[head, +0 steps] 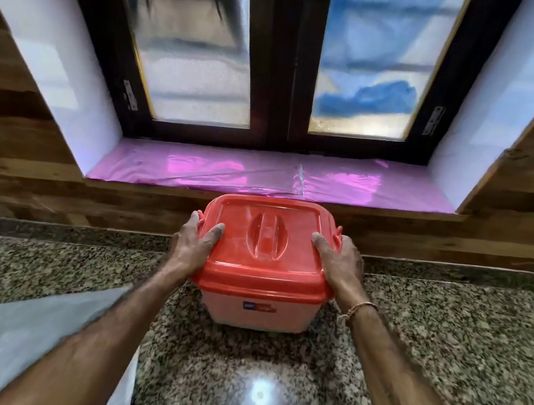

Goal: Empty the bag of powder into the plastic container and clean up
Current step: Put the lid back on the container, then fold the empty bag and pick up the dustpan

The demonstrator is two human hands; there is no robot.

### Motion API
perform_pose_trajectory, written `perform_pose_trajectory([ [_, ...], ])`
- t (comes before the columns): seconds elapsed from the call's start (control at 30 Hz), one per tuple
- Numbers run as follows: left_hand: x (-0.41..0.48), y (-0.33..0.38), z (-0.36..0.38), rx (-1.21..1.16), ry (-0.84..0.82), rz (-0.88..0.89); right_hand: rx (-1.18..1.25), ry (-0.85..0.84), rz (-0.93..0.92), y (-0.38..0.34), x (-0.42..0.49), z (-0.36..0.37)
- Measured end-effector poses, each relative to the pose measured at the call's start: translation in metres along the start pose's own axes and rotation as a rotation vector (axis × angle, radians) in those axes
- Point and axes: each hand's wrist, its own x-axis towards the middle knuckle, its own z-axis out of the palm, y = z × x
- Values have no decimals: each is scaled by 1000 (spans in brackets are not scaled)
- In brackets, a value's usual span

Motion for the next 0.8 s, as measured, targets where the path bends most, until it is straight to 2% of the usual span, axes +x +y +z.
perform_pose_trajectory([
  [0.2,5,-6,1,0,13,46,-52,34,20,-6,0,2],
  [0.3,-4,-12,-4,2,13,24,-167,65,-1,-15,-14,0],
  [0.37,-18,-30,-13,-30,-2,7,-304,182,-102,-20,-36,7],
  [0.47,-49,-78,-43,9,17,-9,-376,449,-387,-32,-102,35],
  [0.53,-66,-127,-73,68,64,-66,-340,480,-572,-37,-157,68],
  [0.6,-83,-179,-109,142,99,-161,-290,332,-689,-34,-210,114],
  [0.67,-96,-229,-151,239,112,-279,-291,78,-651,-22,-252,167],
  [0.73,-105,-280,-190,338,136,-394,-360,-242,-437,-11,-281,218],
  [0.8,-110,-334,-222,368,147,-487,-465,-468,-218,-1,-297,260],
])
